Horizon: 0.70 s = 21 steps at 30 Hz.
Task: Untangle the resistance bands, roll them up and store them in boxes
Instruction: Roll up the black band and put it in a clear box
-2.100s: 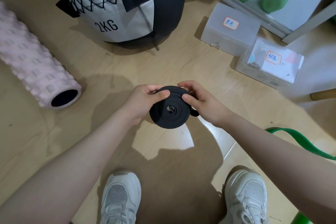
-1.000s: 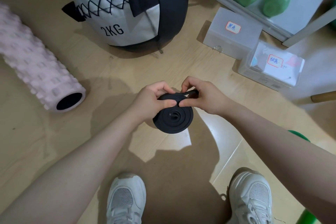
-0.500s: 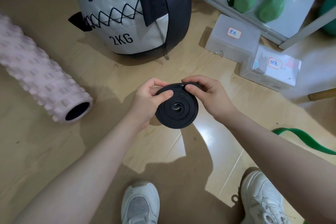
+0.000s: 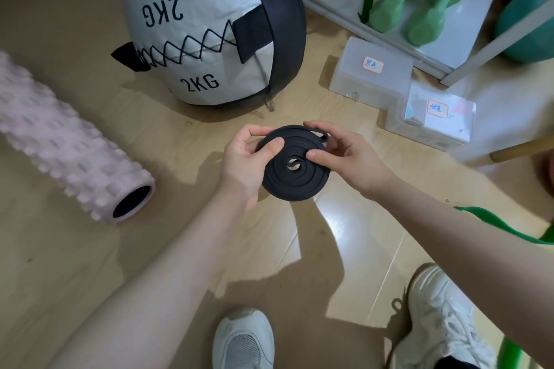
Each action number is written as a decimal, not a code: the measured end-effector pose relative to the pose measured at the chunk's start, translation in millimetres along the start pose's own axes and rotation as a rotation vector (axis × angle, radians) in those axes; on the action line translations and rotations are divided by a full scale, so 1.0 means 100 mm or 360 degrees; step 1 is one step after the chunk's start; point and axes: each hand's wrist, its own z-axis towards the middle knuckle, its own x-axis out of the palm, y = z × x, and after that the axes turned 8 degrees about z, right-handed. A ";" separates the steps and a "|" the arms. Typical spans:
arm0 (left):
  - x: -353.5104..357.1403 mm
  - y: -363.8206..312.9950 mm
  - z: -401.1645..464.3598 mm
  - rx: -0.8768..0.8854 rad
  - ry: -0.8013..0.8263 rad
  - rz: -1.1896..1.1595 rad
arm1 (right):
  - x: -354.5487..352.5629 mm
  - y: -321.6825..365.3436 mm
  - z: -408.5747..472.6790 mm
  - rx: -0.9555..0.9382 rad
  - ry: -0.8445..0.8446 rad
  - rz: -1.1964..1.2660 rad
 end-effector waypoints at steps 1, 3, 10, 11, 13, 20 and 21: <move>0.01 0.02 0.00 -0.0005 0.0007 0.0018 | -0.02 0.01 0.01 0.0010 0.0001 -0.0028; 0.02 0.07 0.01 -0.0036 0.0075 0.0091 | -0.09 0.02 0.02 0.0028 0.0018 -0.0090; 0.32 0.03 0.31 0.0008 0.0689 0.0634 | -0.58 -0.03 0.06 0.0150 0.0037 -0.0167; 0.40 0.00 0.37 0.0023 0.0732 0.0661 | -0.67 -0.03 0.08 0.0163 0.0018 -0.0155; 0.57 -0.08 0.51 0.0050 0.0808 0.0670 | -0.84 -0.01 0.14 0.0180 -0.0020 -0.0094; 1.01 -0.19 0.91 -0.0033 0.0921 0.0744 | -1.34 -0.04 0.43 0.0237 0.0120 0.0056; 1.05 -0.17 0.96 -0.0040 0.0885 0.0771 | -1.38 -0.08 0.50 0.0252 0.0131 0.0044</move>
